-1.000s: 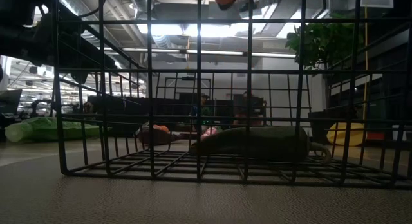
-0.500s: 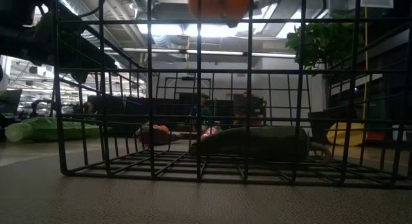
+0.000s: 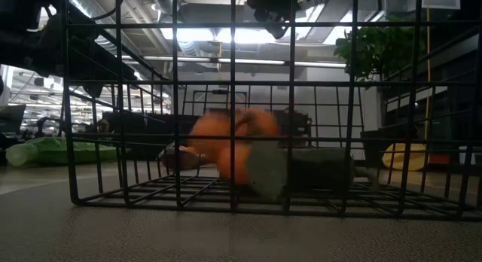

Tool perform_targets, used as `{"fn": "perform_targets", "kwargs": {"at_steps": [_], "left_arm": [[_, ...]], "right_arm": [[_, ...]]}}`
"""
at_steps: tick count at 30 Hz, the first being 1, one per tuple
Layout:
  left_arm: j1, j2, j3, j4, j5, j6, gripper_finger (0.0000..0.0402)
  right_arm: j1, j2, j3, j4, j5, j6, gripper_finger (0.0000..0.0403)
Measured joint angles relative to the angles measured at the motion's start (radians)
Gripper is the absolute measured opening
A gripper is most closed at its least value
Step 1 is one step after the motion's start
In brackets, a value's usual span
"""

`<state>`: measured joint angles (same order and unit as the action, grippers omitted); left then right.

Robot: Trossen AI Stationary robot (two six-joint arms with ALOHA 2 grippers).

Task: Build produce basket
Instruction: Put the yellow starfruit into the black wire basket

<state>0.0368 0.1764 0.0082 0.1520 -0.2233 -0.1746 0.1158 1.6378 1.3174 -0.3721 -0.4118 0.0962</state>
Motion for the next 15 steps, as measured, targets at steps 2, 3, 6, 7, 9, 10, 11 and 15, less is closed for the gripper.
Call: {"fn": "perform_targets", "kwargs": {"at_steps": [2,3,6,7,9,10,11,15], "left_arm": [[0.0,0.0,0.0,0.0,0.0,0.0,0.0098],[0.0,0.0,0.0,0.0,0.0,0.0,0.0098],[0.0,0.0,0.0,0.0,0.0,0.0,0.0098],[0.0,0.0,0.0,0.0,0.0,0.0,0.0098],[0.0,0.0,0.0,0.0,0.0,0.0,0.0098],[0.0,0.0,0.0,0.0,0.0,0.0,0.0098],[0.0,0.0,0.0,0.0,0.0,0.0,0.0098],[0.0,0.0,0.0,-0.001,0.0,0.0,0.0098]], "right_arm": [[0.0,0.0,0.0,0.001,0.0,0.001,0.0133],[0.0,0.0,0.0,0.001,0.0,0.006,0.0135],[0.0,0.0,0.0,-0.001,0.0,0.031,0.0137],[-0.001,0.0,0.0,-0.001,0.0,0.038,0.0137],[-0.005,0.0,0.0,-0.001,0.0,0.058,0.0137],[-0.011,0.0,0.0,-0.006,0.0,0.059,0.0137],[-0.017,-0.002,0.001,-0.022,-0.001,0.06,0.0137],[-0.061,-0.054,0.001,-0.212,0.003,0.108,0.0137]]}}
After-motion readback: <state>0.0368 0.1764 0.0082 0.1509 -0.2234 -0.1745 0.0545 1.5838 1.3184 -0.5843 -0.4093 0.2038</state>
